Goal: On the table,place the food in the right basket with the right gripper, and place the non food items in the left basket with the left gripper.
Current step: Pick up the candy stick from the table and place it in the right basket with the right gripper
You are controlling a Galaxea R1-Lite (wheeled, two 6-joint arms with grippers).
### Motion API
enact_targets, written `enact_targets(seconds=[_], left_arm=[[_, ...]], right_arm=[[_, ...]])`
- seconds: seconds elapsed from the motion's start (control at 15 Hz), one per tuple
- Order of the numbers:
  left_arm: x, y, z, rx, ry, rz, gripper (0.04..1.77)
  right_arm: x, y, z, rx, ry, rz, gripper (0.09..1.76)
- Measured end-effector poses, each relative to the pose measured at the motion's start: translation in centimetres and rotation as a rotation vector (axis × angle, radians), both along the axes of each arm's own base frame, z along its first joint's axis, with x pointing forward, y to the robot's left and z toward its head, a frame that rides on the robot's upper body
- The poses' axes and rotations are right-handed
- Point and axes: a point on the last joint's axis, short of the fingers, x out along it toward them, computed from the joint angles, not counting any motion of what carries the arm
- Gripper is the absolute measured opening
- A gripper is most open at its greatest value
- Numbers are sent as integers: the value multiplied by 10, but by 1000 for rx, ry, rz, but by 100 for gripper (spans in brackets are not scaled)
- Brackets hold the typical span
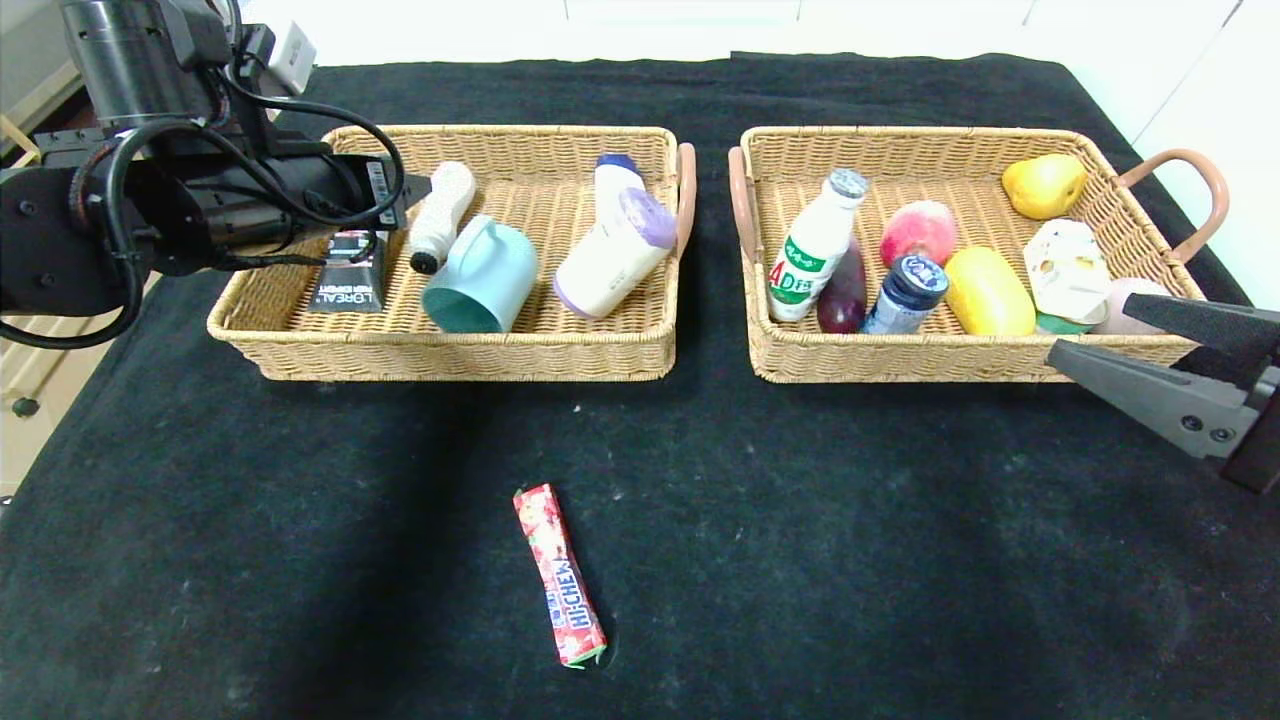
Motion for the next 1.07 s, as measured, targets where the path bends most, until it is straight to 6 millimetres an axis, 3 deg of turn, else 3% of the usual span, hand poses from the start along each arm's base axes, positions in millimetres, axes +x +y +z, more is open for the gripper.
enact_targets(seconds=[0.2, 0.4, 0.67, 1.07], left_arm=[[-11, 1, 0, 1, 13, -7, 138], [-39, -5, -1, 7, 30, -42, 148], [-103, -11, -11, 9, 65, -186, 157], [-206, 3, -52, -2, 103, -406, 165]], right_arm=[[0, 0, -1, -1, 4, 1, 171], [1, 1, -3, -2, 13, 4, 171], [-3, 10, -11, -25, 94, 49, 171], [-11, 38, -14, -67, 166, 78, 171]])
